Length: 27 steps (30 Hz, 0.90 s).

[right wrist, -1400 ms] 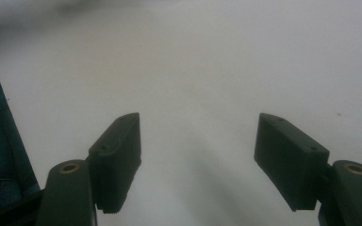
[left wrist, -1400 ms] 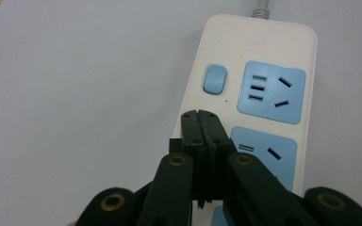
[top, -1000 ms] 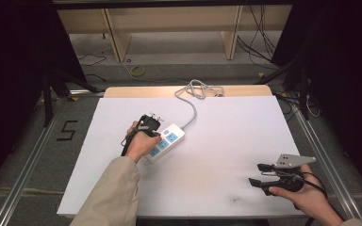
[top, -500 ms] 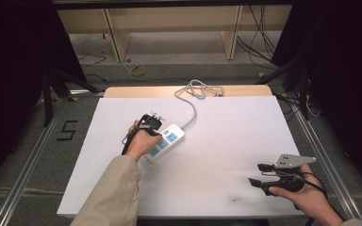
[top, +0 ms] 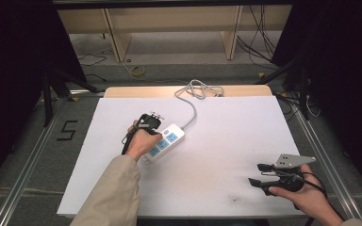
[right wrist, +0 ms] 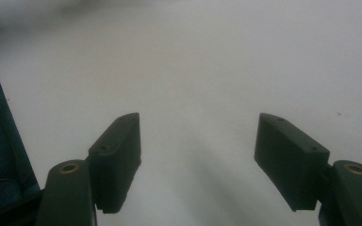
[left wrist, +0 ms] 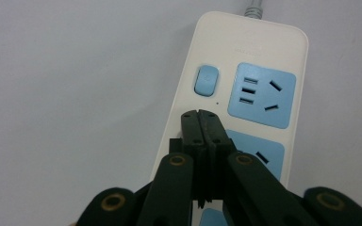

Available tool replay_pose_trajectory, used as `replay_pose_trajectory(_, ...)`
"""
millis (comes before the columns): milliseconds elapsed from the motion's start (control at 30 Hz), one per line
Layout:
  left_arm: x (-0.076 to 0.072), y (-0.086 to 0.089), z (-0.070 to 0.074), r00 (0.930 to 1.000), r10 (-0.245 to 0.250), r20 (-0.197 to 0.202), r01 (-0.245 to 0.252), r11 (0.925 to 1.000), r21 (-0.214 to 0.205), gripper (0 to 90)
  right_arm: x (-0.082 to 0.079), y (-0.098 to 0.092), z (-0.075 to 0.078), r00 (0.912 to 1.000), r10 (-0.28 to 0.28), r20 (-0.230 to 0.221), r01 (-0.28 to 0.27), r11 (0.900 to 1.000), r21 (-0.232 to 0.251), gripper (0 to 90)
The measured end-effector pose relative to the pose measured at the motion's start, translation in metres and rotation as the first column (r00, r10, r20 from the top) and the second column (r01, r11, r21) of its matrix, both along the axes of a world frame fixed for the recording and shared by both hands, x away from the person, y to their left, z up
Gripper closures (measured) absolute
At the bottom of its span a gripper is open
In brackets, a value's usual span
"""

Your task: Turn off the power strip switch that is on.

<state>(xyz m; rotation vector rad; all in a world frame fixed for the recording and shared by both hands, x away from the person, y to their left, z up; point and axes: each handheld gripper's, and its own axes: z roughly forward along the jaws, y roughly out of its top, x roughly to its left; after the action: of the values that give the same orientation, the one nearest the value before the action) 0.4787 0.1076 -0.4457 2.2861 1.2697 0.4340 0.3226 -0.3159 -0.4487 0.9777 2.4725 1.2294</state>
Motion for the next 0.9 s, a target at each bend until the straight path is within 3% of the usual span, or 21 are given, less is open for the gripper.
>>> replay_pose_trajectory(67,0.0006,0.0009,-0.0003,0.9997,0.008,0.025,-0.009,0.9994,0.034,89.9,-0.0002,0.0000,0.0001,1.0000,0.000,0.001,0.000,1.0000,-0.001,32.4)
replay_pose_trajectory(167,0.0016,0.0050,0.0002,0.9999,0.011,0.003,-0.011,0.9999,0.013,90.0,-0.0002,-0.0001,0.0001,1.0000,0.000,0.000,0.000,1.0000,-0.001,32.4)
replay_pose_trajectory(333,0.0024,0.0049,-0.0004,0.9998,0.019,0.003,-0.019,0.9998,0.003,89.9,0.0001,0.0003,-0.0001,1.0000,0.000,-0.001,0.000,1.0000,-0.002,32.4)
replay_pose_trajectory(900,0.0034,-0.0023,0.0012,0.9999,0.011,-0.007,-0.011,0.9978,0.065,90.0,-0.0008,0.0000,0.0003,1.0000,-0.002,0.004,0.002,1.0000,-0.004,32.4)
